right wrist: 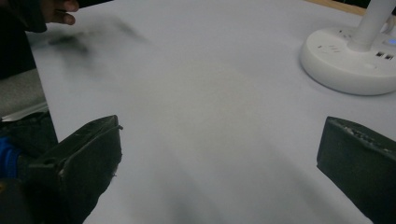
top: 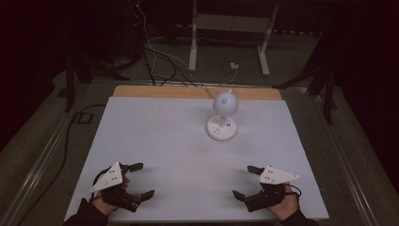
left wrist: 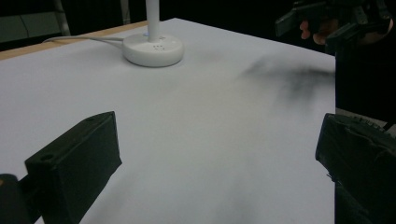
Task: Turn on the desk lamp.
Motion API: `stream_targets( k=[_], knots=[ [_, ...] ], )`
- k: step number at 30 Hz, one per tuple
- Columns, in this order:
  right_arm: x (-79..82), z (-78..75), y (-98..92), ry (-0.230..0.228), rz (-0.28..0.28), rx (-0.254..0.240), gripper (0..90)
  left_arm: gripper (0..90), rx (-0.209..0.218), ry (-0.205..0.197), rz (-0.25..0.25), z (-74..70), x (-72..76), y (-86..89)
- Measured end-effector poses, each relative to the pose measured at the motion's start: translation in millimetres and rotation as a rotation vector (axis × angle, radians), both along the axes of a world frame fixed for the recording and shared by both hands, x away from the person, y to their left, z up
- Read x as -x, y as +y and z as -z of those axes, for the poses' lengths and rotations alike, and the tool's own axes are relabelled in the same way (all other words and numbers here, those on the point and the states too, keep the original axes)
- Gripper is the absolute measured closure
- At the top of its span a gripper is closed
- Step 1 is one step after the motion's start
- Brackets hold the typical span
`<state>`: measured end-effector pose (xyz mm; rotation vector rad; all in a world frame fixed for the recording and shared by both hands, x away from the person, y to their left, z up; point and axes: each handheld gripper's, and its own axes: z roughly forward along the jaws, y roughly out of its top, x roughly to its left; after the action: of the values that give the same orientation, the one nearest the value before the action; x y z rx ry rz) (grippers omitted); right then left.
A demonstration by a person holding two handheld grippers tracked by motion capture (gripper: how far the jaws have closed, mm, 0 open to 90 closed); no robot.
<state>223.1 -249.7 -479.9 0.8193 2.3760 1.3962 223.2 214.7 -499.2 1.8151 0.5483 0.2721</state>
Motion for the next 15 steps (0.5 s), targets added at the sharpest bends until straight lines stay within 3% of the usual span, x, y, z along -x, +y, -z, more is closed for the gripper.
stream_targets(
  k=[15],
  knots=[
    [-16.8,-15.3,9.1,-0.038,0.020,0.002,0.0,0.5,0.010,0.005,-0.004,-0.5,-0.2,1.2]
  ],
)
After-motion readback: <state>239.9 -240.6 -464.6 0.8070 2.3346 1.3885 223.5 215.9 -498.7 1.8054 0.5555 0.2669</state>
